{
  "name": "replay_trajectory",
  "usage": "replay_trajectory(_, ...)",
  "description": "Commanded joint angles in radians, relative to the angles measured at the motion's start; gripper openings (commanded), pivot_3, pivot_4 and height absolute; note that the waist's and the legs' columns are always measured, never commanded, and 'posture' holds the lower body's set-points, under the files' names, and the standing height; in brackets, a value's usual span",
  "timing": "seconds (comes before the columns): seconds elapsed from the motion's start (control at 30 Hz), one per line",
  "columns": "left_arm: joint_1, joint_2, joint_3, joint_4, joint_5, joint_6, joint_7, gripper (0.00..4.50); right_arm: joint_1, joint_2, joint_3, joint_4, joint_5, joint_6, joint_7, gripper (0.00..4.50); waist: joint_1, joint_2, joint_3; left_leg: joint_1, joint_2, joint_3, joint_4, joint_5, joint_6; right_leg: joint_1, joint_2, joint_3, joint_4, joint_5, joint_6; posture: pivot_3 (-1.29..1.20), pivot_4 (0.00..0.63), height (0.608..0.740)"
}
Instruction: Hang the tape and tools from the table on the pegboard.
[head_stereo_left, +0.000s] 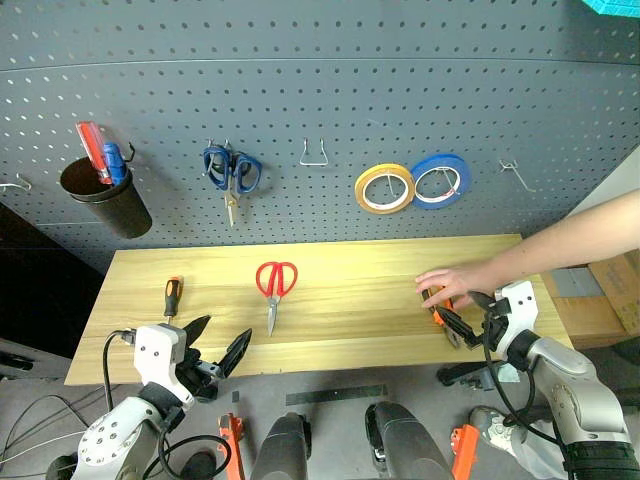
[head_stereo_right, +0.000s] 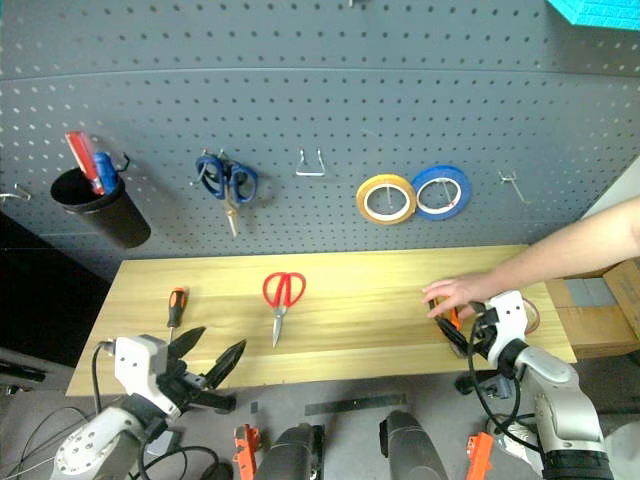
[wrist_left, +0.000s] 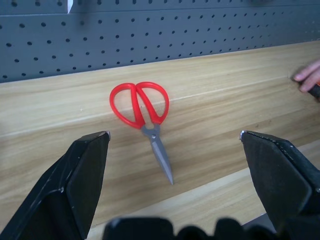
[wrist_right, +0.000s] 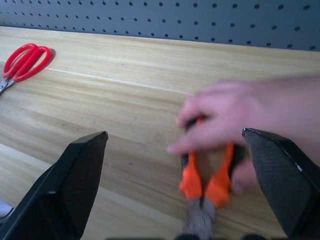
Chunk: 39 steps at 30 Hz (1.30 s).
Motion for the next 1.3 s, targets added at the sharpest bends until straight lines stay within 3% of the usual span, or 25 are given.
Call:
replay_trajectory(0.03,-0.003,0.007,-0.003,-0.010,0.005,-0.025,-0.014,4.50,-0.001,0.005,-0.004,-0.036,0.010,-0.016,-0.001,4.49,0.000,0.000,-0.001,0.000,0.000,0.000,0.000,0.000,0.000,0.000,0.000,0.000,0.000,0.000,0.000,-0.03,0.187,0.740)
replay_trajectory(0.53,-0.011,0.018,0.001,-0.010,0.002,-0.024,-0.041,4.50,-0.019,-0.016,-0.025,0.024,-0.032,-0.031,-0.038,4.49,-0.001,0.001,-0.004,0.001,0.000,0.000,0.001,0.000,0.000,0.001,0.000,0.000,0.001,0.000,0.000,-0.03,0.198,0.740)
replay_trajectory(0.87,-0.057,0.076,-0.061,-0.004,0.033,0.010,-0.075,4.50,-0.211,-0.115,0.016,0.333,-0.161,0.004,-0.090,4.49,-0.003,0.002,-0.003,0.002,-0.001,0.001,0.001,0.000,0.000,0.002,0.000,0.001,0.001,0.001,0.001,-0.03,0.238,0.740)
replay_trajectory(1.3,-0.076,0.154,-0.170,-0.180,-0.058,0.185,-0.146,4.50,-0.479,-0.180,0.036,0.779,-0.221,0.039,-0.048,4.49,-0.004,0.000,0.032,0.002,-0.001,0.001,0.001,0.000,0.000,0.003,0.000,0.001,0.000,0.001,0.001,-0.01,0.308,0.740)
